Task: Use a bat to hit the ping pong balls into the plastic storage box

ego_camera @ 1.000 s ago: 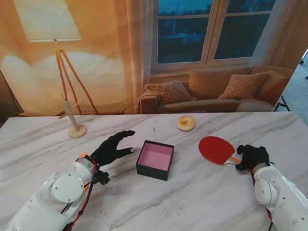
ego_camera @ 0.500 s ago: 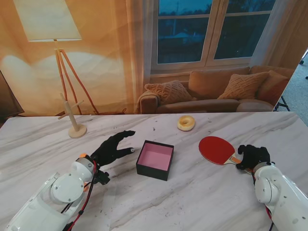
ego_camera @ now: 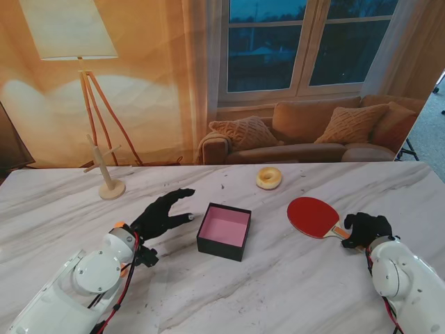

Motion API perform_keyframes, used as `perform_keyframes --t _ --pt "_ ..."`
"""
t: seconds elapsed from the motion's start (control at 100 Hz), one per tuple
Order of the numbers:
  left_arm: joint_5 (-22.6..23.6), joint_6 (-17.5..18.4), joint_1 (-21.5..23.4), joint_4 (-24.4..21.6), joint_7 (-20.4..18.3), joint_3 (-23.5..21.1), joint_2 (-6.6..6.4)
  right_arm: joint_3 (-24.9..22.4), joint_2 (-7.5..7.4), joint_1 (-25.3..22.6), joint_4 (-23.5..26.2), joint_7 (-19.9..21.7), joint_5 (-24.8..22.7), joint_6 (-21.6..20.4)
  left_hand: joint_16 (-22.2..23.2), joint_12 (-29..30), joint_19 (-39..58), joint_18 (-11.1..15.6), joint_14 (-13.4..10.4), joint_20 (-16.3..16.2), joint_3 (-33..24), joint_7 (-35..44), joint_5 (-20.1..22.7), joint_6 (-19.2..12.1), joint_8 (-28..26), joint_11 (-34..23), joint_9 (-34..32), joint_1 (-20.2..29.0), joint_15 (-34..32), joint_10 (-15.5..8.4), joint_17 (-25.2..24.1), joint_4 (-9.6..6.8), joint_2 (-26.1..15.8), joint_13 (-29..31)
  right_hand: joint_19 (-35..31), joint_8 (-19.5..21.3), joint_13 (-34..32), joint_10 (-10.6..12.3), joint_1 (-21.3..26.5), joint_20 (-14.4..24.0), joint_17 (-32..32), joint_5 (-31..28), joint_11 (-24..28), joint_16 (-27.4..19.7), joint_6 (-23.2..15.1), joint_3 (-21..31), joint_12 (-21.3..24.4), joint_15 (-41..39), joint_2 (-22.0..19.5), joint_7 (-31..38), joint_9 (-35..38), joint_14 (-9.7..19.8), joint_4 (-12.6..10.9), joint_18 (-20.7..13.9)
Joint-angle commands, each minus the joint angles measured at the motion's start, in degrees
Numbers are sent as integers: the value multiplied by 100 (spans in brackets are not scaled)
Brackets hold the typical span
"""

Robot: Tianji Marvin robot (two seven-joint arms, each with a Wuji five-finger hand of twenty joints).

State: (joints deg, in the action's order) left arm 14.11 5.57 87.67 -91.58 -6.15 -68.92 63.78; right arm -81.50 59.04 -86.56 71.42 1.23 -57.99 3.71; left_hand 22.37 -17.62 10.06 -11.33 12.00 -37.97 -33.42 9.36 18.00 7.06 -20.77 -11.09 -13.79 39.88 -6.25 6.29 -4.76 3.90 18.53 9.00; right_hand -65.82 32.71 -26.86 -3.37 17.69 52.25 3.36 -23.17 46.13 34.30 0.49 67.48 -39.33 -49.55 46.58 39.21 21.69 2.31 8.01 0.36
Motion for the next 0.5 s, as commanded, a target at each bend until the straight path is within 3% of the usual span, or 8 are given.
perform_keyframes --t 0.0,0.19,0.38,0.49 --pt "-6 11 23 18 -79 -9 14 -31 9 -76 96 124 4 -22 41 -62 -42 40 3 -106 122 -28 -22 -67 -40 107 -123 -48 -16 -40 -91 -119 -78 -175 -30 -39 -56 -68 -236 -3 -51 -192 -20 39 -5 17 -54 -23 -119 -10 107 -12 106 19" --pt "-19 13 17 23 -93 -6 12 -121 5 -147 277 318 25 -30 41 -63 -51 37 4 -107 131 -29 -22 -67 -40 107 -125 -46 -15 -39 -89 -119 -87 -175 52 -94 -21 -84 -279 -42 -81 -296 -127 23 35 -103 -24 62 -220 -132 108 -54 80 38" --pt "-17 14 21 21 -92 -11 12 -60 16 -87 197 243 69 12 42 -63 -54 40 -5 -110 133 -25 -11 -61 -41 105 -132 -43 -16 -46 -87 -120 -91 -173 52 -140 -74 -143 -326 -41 -37 -295 -162 48 183 -153 -26 55 -221 -258 165 -118 69 89" --pt "-31 9 27 13 -83 -15 16 -52 15 -78 221 280 76 44 41 -64 -46 43 -17 -121 143 -26 -7 -58 -39 105 -131 -31 -16 -39 -85 -118 -112 -169 -524 -160 -124 -192 -342 384 8 -257 -91 383 239 -159 -168 -481 -202 -367 213 -74 68 57"
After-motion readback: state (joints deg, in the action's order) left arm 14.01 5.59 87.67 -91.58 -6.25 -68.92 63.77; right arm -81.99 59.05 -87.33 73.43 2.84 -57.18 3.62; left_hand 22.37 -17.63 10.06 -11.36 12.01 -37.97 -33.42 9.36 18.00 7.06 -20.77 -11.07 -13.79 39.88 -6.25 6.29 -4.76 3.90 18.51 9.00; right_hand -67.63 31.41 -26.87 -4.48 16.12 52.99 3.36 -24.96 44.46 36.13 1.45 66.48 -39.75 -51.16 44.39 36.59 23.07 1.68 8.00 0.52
